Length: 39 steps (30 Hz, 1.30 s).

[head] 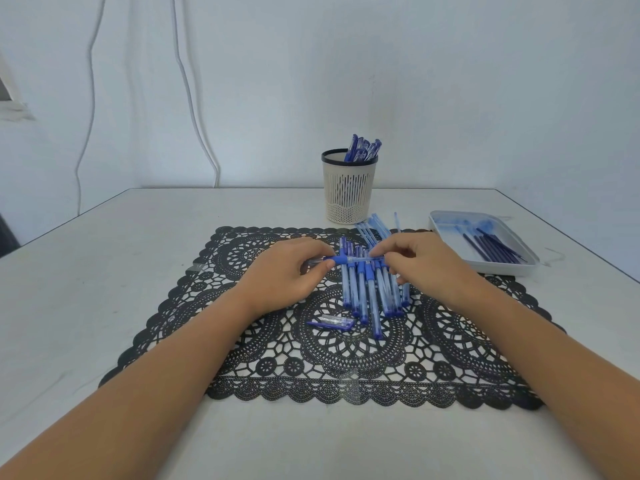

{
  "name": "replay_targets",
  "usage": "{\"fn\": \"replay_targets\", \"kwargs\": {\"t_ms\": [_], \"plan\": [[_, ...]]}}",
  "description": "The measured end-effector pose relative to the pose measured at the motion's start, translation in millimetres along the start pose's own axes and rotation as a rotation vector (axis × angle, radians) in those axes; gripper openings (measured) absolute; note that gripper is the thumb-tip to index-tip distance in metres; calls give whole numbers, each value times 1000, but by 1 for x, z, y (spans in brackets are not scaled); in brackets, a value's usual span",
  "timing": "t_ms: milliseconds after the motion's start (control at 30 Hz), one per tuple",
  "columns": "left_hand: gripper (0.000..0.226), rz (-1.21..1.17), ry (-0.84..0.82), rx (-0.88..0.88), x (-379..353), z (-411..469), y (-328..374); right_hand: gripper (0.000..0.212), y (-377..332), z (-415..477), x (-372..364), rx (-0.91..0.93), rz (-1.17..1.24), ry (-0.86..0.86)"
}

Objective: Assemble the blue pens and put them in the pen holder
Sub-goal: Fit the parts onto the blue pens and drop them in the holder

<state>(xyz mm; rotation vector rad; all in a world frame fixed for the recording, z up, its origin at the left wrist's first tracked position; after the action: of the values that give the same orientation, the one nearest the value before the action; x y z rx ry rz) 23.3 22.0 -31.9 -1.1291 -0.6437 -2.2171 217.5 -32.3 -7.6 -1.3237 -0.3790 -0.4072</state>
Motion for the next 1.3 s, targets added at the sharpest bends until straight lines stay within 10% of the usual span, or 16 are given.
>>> {"fn": "replay_targets", "kwargs": {"t_ms": [500,833,1300], "plan": [[29,-65,29,126,3,-1,-9,5,9,4,7,24,98,139],[28,-30,32,107,0,-1,-9,8,-14,-17,-27,195,-220,-320],[29,-20,31,99,1,-1,-5,13,-18,-19,-23,254,-158,-304]]}}
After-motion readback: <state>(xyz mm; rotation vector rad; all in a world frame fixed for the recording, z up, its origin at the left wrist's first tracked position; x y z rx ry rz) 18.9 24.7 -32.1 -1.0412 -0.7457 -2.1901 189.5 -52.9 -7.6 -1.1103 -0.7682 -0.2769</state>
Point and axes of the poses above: each hand's wrist, its own z-axis towards the middle knuckle, its own x-axis out of the back of the hand, y = z × x, the point moved 2 cm from there along z, towards the middle knuckle, and after that the axes turned 11 degrees about z, right-handed, at the moved point
